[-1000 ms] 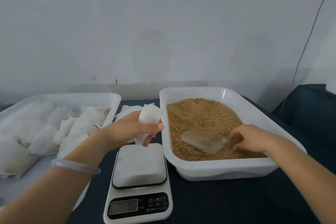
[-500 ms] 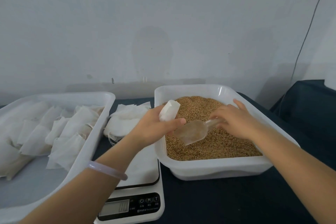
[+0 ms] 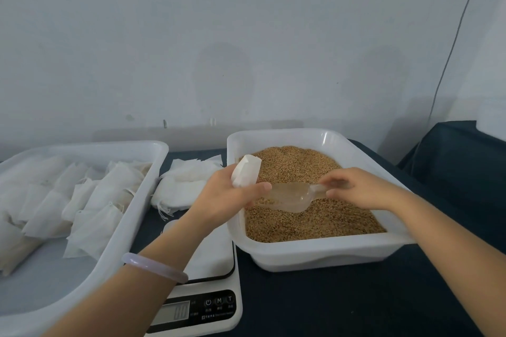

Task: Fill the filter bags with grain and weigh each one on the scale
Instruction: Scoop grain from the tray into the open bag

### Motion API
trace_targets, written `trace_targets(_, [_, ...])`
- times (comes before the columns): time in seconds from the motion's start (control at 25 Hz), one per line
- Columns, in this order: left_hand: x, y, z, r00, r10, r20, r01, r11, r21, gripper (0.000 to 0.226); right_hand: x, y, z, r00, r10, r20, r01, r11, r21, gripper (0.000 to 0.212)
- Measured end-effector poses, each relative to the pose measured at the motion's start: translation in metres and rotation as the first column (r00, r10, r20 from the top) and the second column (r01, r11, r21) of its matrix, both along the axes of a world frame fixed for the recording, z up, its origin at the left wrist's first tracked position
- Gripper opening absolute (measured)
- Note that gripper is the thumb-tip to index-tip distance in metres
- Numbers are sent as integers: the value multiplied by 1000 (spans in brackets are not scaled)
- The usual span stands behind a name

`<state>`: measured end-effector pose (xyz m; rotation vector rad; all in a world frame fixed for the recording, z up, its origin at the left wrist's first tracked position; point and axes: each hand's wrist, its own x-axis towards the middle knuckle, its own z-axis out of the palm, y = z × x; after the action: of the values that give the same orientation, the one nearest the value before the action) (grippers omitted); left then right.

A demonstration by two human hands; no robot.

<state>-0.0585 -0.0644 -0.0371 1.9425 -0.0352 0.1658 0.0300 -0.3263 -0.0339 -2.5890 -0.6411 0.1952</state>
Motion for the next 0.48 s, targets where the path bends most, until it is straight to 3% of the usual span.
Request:
trace_targets(0.12, [4,-3,2,1000,6,12,-7,996,86,38,-7,-16,17,997,-48,55,43,995,94,25])
trace_targets(0.28, [8,-14,3,985,77,152,-128,924,361,38,-14,-32,37,993,-69,101,50,983,179,23])
trace_targets(0.48, [15,-15,-4,994,56,93,-93,881,464,46,-20,-48,57,990,-74,121,48,976,211,27])
